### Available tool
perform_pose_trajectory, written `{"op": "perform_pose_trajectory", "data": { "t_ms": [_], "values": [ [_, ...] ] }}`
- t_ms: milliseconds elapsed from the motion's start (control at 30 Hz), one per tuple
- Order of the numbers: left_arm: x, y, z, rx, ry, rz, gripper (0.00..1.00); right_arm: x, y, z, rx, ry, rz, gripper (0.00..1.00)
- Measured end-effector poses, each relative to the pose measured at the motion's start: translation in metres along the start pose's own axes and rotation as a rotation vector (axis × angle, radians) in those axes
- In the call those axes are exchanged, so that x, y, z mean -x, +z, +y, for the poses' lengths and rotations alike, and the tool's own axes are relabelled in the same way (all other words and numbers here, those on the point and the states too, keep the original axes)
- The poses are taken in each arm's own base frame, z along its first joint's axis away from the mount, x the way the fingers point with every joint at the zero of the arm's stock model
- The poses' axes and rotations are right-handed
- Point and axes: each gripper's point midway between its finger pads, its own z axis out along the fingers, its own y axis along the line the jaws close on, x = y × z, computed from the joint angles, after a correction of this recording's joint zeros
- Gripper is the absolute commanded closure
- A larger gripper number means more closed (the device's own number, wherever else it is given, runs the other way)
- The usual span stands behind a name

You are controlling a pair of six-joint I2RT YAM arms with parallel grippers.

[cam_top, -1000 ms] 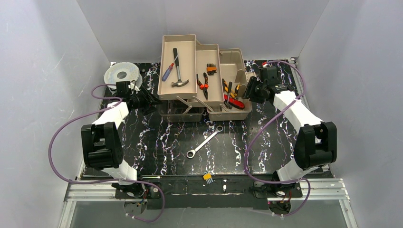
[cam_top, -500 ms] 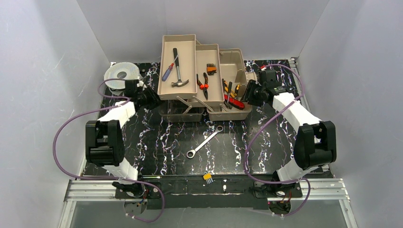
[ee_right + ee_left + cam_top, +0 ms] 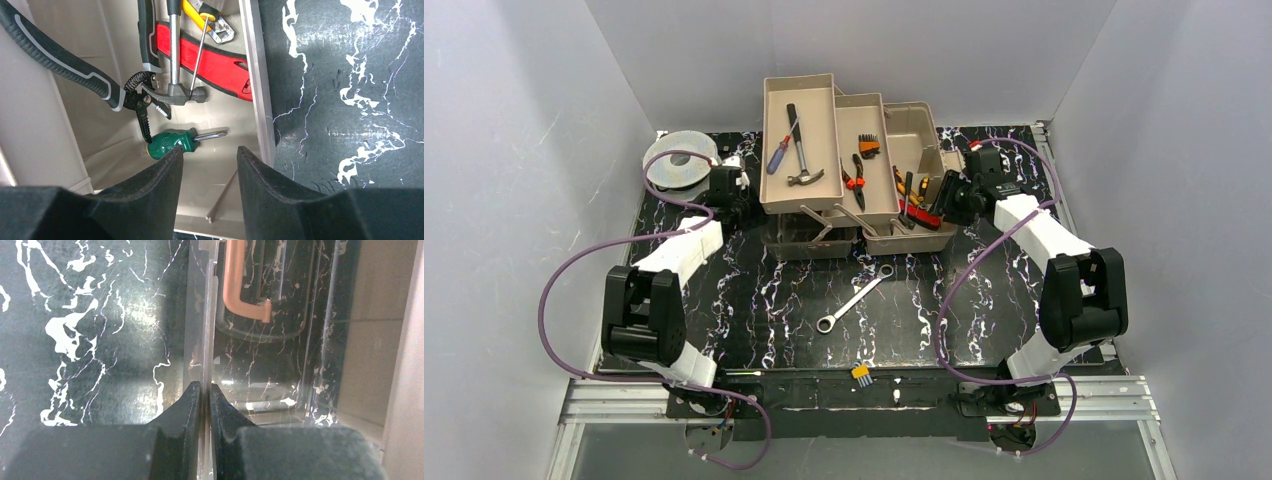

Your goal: Pack the tool kit

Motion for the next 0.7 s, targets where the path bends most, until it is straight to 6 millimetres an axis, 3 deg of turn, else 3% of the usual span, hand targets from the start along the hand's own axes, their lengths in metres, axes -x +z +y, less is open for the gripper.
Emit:
{"op": "perform_pose_trajectory", "data": {
  "t_ms": [167,333,700],
  "values": [
    [0.002,-0.017,-0.003,0.057,0.053,-0.012,1.0,-0.001,0.001,-0.001,-0.002,0.0,0.004,0.48],
    [0.023,-0.039,-0.015,0.108,0.141,-0.06,1.0,-0.002,0.001,0.001,0.0,-0.005,0.006,0.48],
    [0.045,-0.07,-0.03,0.175,0.301,-0.138,1.0,-0.005,-0.004,0.013,0.063,-0.016,0.004,0.48]
  ]
}}
